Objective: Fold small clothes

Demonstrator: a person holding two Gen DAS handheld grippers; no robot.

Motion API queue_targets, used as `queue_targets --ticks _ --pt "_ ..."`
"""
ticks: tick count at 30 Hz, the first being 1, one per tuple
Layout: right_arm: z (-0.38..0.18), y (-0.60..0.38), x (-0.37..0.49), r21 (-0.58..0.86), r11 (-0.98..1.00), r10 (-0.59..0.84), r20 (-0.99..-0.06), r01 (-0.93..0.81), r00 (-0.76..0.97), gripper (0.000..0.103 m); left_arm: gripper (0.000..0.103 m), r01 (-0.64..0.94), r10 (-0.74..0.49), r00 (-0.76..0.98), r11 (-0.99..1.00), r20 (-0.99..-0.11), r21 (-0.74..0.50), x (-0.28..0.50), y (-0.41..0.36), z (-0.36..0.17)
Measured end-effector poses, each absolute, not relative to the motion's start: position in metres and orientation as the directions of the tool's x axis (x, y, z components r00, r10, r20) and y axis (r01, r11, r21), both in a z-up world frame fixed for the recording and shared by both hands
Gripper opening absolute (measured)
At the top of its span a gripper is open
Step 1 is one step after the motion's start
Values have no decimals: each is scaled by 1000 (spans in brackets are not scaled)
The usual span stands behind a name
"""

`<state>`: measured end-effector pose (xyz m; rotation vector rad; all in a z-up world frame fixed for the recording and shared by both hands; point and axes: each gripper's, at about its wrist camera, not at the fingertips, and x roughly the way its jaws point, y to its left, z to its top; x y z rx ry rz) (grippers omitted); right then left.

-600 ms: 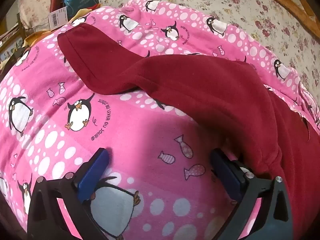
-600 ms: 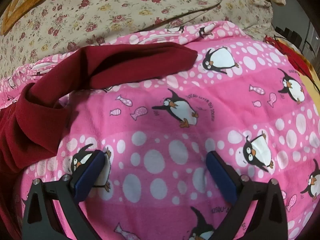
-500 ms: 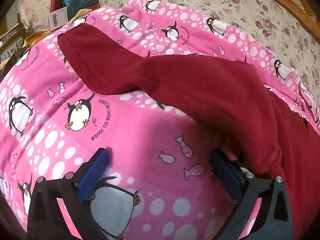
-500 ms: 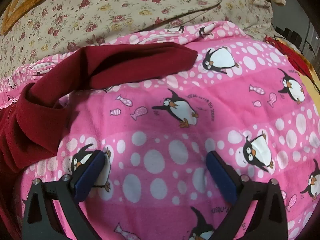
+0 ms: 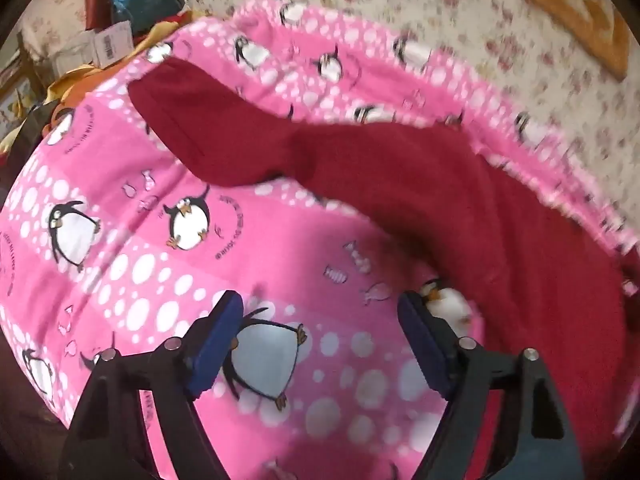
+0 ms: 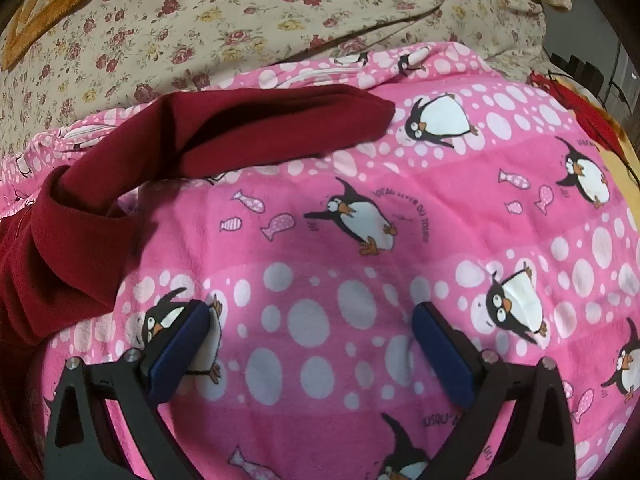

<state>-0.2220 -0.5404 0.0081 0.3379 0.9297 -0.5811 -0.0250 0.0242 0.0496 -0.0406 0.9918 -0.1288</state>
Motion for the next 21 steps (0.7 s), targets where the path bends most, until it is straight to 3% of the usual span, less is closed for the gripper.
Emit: queue_targets --ticks 5,8,14,21 --pt "8 -540 -222 27 798 -321 -827 602 462 103 62 83 -176 629 984 -757 -159 -39 23 81" --pt "8 -540 -222 27 798 -321 -827 602 462 103 62 123 -199 613 980 -765 -157 -43 13 80" --pt "8 -540 -222 27 798 -321 -827 602 462 103 62 189 -171 586 979 -792 -71 -46 -9 77" --pt "8 -540 -222 27 798 -321 -827 602 462 103 62 196 -122 635 981 -763 6 -55 -35 82"
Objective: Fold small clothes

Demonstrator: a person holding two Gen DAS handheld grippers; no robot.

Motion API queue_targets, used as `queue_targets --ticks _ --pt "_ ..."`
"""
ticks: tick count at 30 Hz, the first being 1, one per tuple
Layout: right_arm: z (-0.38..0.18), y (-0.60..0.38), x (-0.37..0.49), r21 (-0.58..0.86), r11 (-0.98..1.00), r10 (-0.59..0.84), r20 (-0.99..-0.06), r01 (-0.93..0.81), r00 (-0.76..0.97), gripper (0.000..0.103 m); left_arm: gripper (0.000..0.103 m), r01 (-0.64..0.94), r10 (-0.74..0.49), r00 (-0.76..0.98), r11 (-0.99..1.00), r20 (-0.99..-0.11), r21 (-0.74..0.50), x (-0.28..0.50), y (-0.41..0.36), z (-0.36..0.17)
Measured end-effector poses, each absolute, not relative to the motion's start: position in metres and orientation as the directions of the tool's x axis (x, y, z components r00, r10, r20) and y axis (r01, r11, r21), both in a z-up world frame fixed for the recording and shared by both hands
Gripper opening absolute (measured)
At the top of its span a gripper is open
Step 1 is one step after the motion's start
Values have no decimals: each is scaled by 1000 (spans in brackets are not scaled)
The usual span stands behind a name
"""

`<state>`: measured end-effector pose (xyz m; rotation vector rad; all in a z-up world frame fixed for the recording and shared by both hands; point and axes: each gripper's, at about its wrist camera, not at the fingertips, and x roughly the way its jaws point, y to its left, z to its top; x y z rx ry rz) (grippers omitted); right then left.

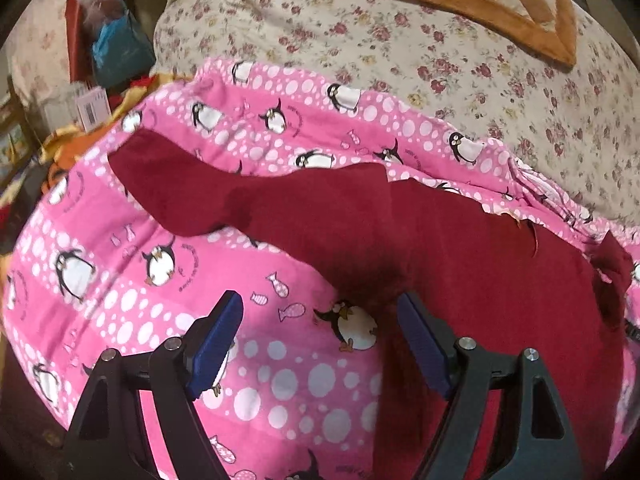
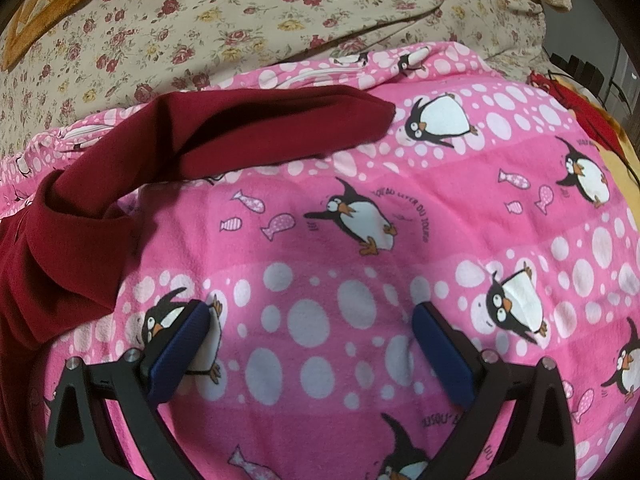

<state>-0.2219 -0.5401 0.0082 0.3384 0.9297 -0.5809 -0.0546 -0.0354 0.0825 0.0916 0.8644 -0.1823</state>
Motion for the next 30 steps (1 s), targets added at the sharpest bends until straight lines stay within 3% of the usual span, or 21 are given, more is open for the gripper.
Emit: queue_targets --ticks 15,21,30 --pt "8 -540 -218 3 797 -335 -830 604 446 103 62 236 -146 728 971 -670 45 -89 -56 108" --pt "37 -519 -235 108 822 -216 -850 560 481 102 62 280 -165 740 957 -652 76 -100 -63 112" --pt "108 -401 -244 262 900 -42 -743 347 668 102 62 299 -217 733 954 -645 19 -103 -72 115"
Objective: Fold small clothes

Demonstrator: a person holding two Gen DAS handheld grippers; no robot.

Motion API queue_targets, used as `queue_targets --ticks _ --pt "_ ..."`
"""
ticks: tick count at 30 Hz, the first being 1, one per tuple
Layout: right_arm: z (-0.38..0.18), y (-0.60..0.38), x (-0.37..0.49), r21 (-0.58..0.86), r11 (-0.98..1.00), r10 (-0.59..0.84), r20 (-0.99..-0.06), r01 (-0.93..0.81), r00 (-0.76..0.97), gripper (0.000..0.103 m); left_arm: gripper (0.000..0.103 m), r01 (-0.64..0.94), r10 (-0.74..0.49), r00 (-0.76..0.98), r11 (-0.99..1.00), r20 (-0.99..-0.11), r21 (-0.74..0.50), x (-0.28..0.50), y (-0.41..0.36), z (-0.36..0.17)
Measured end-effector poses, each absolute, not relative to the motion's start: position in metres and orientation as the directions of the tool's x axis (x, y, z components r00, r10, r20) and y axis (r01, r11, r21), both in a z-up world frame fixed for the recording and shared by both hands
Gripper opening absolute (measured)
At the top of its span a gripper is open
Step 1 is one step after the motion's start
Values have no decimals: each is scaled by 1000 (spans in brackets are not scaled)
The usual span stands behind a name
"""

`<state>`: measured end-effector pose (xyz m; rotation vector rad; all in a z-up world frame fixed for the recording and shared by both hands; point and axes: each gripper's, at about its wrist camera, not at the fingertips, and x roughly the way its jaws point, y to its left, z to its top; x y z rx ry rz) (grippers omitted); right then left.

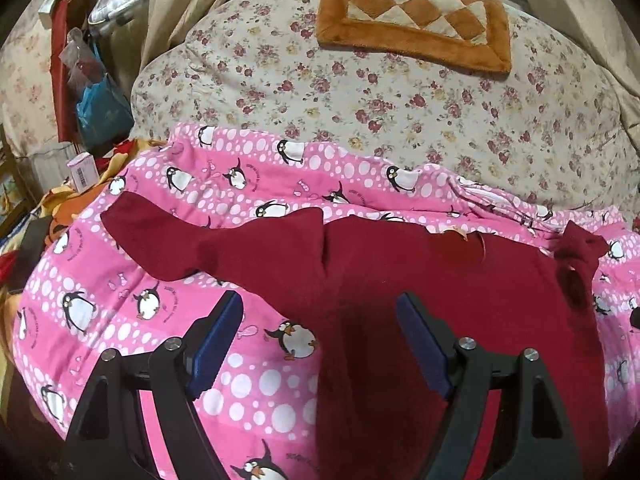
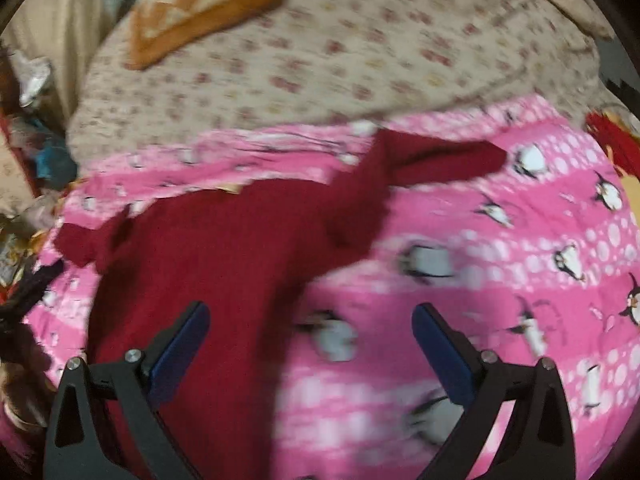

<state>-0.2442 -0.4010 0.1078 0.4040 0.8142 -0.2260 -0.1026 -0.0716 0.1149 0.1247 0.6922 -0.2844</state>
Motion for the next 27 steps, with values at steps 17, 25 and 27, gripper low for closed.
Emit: queue_targets --ticks 17,25,27 --pt "117 -281 -145 134 927 -120 -778 350 617 102 62 241 -170 756 970 -632 27 -84 -63 102" --pt "111 -260 -127 122 937 -123 -764 328 633 102 62 246 -189 726 969 -662 -7 -75 -61 97" --pt "110 -259 -124 111 939 -128 -766 325 631 102 62 247 -193 721 969 -666 -13 -73 -61 96"
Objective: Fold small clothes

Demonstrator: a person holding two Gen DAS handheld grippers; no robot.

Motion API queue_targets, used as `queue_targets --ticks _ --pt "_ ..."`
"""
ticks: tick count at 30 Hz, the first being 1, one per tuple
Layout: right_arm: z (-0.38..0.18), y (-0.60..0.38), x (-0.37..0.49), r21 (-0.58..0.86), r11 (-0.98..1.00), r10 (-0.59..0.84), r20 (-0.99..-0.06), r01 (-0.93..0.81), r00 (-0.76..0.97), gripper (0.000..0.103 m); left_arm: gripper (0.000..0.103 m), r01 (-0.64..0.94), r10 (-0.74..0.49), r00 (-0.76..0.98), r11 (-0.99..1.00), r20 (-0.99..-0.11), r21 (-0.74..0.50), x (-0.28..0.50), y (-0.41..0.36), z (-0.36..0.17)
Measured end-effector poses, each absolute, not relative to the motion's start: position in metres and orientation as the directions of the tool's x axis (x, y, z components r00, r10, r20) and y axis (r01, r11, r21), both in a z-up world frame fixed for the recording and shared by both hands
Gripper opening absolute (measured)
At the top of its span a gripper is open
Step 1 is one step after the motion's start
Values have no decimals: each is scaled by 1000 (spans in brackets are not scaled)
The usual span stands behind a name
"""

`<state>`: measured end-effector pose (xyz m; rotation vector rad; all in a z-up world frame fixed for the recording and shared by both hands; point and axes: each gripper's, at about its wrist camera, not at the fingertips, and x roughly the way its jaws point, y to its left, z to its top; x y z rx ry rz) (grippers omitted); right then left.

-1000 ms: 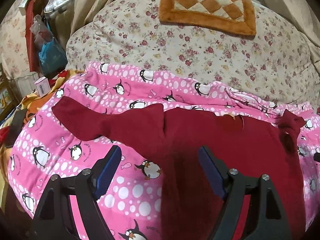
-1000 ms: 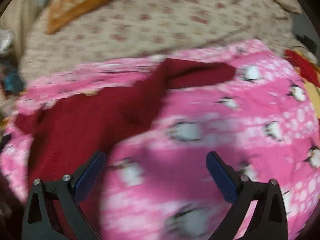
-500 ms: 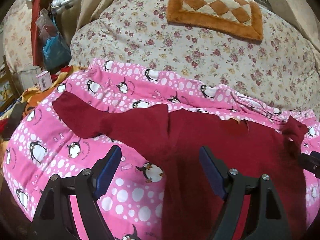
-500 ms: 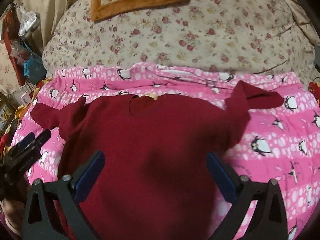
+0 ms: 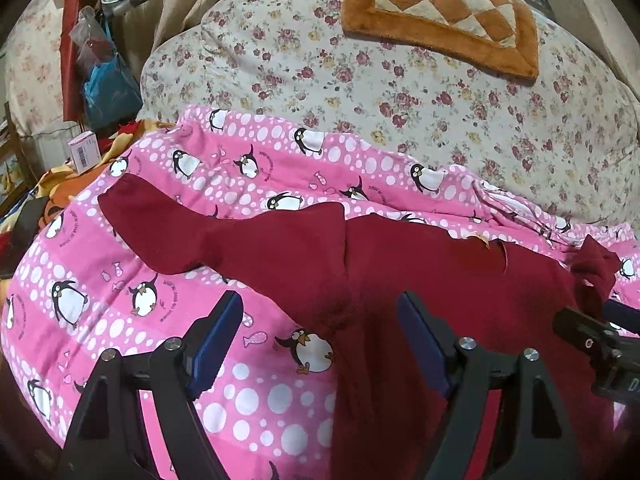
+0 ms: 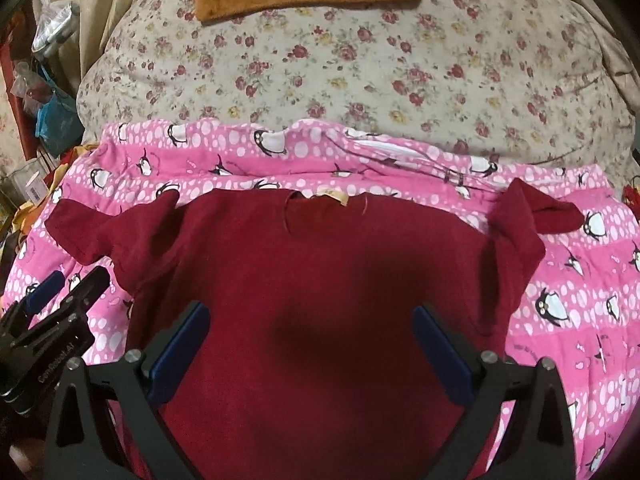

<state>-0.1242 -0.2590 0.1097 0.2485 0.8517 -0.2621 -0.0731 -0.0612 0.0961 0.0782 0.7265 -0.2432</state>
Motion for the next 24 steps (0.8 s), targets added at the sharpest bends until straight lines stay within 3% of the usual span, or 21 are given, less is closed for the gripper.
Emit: queue_targets --ticks 24 --pt "100 -256 -112 104 940 -137 -758 326 637 102 62 203 -144 723 979 -675 9 -62 -61 86"
